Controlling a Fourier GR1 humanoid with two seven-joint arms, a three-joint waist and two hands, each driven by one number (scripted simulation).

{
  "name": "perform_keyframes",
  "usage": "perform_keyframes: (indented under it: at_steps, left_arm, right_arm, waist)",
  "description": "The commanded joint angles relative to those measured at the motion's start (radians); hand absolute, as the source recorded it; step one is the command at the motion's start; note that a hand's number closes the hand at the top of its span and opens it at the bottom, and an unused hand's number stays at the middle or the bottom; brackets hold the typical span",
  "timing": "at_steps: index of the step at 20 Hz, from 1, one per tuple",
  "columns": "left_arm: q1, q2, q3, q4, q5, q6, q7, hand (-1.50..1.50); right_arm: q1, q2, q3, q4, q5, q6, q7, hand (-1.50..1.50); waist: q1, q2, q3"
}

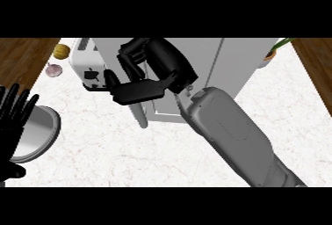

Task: Pick up the wine, place it into the cabinet and close the cabinet

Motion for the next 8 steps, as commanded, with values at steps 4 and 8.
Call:
perform_keyframes:
  at_steps: [4, 8]
  left_arm:
    - [-0.034, 0.02, 0.023, 0.003, -0.004, 0.025, 0.016, -1.5]
    - [-0.016, 0.006, 0.003, -0.019, -0.001, 0.022, 0.024, -1.5]
  right_arm:
    - [-0.003, -0.097, -0.102, 0.173, 0.02, 0.031, -0.062, 1.5]
    - [-0.029, -0.087, -0.119, 0.173, 0.02, 0.013, -0.051, 1.5]
  waist:
    - [-0.004, 0.045, 0.01]
    - [0.001, 0.04, 0.01]
